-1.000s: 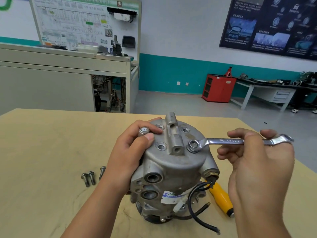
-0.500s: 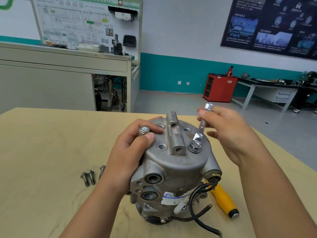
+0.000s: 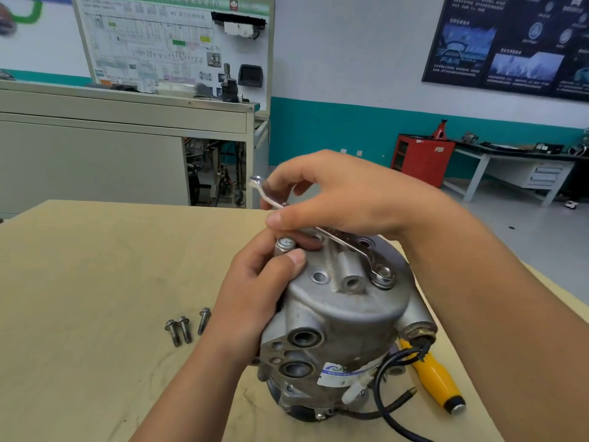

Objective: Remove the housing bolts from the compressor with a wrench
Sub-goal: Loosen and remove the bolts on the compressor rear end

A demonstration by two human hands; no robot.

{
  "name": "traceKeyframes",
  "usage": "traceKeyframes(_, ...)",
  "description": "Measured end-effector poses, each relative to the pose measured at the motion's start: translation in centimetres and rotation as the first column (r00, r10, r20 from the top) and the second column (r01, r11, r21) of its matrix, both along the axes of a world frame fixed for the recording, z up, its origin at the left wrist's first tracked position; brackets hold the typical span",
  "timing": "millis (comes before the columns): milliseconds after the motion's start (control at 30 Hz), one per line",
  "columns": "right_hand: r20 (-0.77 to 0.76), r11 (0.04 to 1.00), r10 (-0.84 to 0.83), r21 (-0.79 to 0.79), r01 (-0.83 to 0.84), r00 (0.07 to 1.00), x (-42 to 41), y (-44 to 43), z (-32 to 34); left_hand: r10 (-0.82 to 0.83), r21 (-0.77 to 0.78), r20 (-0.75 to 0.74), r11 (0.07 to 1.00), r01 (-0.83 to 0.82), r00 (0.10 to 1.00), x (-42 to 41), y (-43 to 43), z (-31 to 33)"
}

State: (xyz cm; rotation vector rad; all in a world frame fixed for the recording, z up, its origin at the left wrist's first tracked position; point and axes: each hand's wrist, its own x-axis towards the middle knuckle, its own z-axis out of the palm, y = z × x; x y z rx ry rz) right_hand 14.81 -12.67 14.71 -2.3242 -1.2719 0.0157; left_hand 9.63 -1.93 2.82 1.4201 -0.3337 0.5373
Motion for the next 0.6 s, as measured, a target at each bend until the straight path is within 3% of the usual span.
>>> traceKeyframes(167, 0.153, 0.999, -0.003, 0.039, -0.003, 0.988, -0.8, 0.2, -0.3, 0.001, 0.005, -0.002, 1.0, -0.001, 1.0, 0.0, 0.0, 0.0)
traceKeyframes(400, -0.064, 0.981, -0.072, 0.175, 0.082, 0.995, 0.6, 0.4, -0.6, 0.002, 0.006, -0.025, 1.0, -0.002, 1.0, -0.1, 0.0, 0.1)
traceKeyframes(600, -0.211, 0.975, -0.068, 0.192, 0.11, 0.975, 1.5, 0.6, -0.6, 0.012, 0.005, -0.047, 1.0, -0.011, 0.999, -0.2, 0.1, 0.2)
